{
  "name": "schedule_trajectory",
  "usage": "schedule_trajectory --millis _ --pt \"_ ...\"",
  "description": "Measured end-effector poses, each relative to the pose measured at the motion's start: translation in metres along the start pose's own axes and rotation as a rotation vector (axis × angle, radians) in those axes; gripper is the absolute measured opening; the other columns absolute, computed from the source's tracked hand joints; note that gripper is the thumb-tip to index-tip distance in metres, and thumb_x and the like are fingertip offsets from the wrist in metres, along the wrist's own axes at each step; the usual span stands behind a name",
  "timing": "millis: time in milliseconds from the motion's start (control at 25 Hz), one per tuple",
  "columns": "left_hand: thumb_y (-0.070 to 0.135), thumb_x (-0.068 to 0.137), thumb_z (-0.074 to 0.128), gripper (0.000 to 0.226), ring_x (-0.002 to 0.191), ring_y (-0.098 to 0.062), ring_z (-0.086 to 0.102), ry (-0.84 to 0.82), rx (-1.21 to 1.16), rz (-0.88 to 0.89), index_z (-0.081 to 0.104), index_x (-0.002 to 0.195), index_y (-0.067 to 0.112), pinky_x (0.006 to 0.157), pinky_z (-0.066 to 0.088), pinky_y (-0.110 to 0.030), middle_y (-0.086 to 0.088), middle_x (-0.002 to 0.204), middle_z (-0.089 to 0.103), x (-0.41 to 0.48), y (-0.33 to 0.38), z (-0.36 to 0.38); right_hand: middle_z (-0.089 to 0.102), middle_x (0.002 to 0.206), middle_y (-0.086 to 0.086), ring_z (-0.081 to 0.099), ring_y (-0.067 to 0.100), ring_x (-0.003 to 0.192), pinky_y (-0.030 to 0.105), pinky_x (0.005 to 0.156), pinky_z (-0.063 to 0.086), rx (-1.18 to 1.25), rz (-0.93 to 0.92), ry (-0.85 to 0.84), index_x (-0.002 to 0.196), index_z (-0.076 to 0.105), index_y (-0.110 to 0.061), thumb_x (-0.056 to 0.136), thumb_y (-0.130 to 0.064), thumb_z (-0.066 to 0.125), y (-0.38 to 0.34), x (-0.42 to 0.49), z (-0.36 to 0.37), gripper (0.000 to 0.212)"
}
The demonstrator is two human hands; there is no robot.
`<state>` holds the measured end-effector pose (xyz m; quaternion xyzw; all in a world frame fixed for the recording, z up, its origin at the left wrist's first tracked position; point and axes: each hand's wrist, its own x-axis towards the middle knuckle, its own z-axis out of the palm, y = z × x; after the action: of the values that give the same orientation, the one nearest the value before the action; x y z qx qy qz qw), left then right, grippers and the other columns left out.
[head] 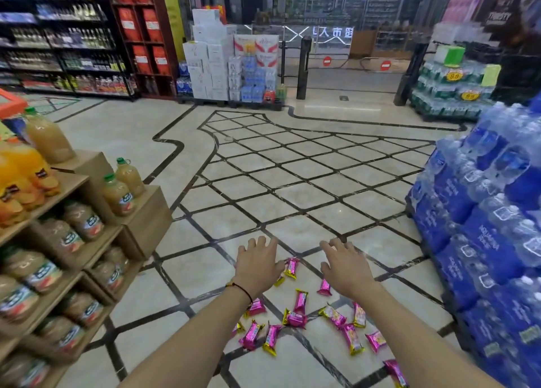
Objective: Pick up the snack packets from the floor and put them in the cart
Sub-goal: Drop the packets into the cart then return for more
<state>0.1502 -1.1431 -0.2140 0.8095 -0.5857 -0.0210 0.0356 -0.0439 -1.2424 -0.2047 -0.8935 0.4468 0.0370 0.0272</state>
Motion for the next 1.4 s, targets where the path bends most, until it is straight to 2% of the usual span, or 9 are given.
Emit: schedule_trajectory --millis 120,360,600,840,960,1160,1400 --pt "0.049 0.096 0.04 0.048 0.112 -0.032 0.05 -0.028 -0.025 -0.019 0.043 0.133 0.02 0.088 0.044 -0.045 -0.007 0.123 0.056 0.04 0.0 0.016 0.04 0.144 0.006 0.038 0.034 0.13 0.046 0.096 0.046 0.012 -0.009 -0.039 0.142 0.034 -0.022 0.098 -0.032 0.041 0.012 0.046 0.011 0.046" --pt "0.048 0.094 0.044 0.051 0.112 -0.031 0.051 -0.113 -0.058 -0.019 0.04 0.137 0.02 0.09 0.045 -0.043 -0.008 0.125 0.053 0.113 -0.02 0.059 0.037 0.145 0.005 0.038 0.032 0.125 0.042 0.086 0.049 0.018 -0.043 -0.096 0.144 0.033 -0.021 0.099 -0.032 0.039 0.01 0.129 0.047 0.047" --pt "0.048 0.093 0.045 0.06 0.12 -0.034 0.05 -0.194 -0.098 0.006 0.034 0.145 0.021 0.09 0.049 -0.044 -0.011 0.14 0.049 0.184 -0.06 0.126 0.039 0.144 0.006 0.039 0.032 0.124 0.043 0.09 0.046 0.006 -0.007 -0.185 0.146 0.031 -0.022 0.099 -0.03 0.04 -0.001 0.198 0.095 0.048" --pt "0.047 0.092 0.046 0.056 0.118 -0.032 0.051 -0.289 -0.118 0.003 0.037 0.141 0.02 0.093 0.047 -0.044 -0.008 0.135 0.052 0.229 -0.08 0.21 0.037 0.149 0.006 0.037 0.033 0.129 0.044 0.095 0.045 -0.021 -0.006 -0.262 0.148 0.03 -0.02 0.099 -0.03 0.04 -0.006 0.254 0.176 0.051" --pt "0.046 0.093 0.046 0.056 0.117 -0.032 0.05 -0.336 -0.106 -0.007 0.036 0.141 0.019 0.094 0.047 -0.044 -0.008 0.131 0.053 0.24 -0.084 0.271 0.038 0.148 0.006 0.038 0.033 0.129 0.045 0.099 0.044 -0.022 -0.029 -0.287 0.146 0.032 -0.021 0.099 -0.03 0.04 -0.001 0.271 0.232 0.049" --pt "0.046 0.094 0.046 0.052 0.116 -0.03 0.049 -0.393 -0.132 -0.04 0.037 0.139 0.021 0.086 0.051 -0.044 -0.005 0.126 0.051 0.248 -0.089 0.405 0.039 0.146 0.006 0.039 0.034 0.128 0.047 0.096 0.044 -0.03 -0.052 -0.325 0.146 0.032 -0.022 0.098 -0.024 0.042 0.016 0.292 0.366 0.049" --pt "0.047 0.093 0.048 0.058 0.123 -0.031 0.046 -0.49 -0.166 -0.082 0.034 0.144 0.023 0.088 0.049 -0.043 -0.004 0.14 0.044 0.229 -0.095 0.606 0.037 0.149 0.01 0.034 0.035 0.132 0.046 0.098 0.042 -0.038 -0.117 -0.417 0.147 0.03 -0.023 0.096 -0.023 0.043 0.027 0.306 0.572 0.052"
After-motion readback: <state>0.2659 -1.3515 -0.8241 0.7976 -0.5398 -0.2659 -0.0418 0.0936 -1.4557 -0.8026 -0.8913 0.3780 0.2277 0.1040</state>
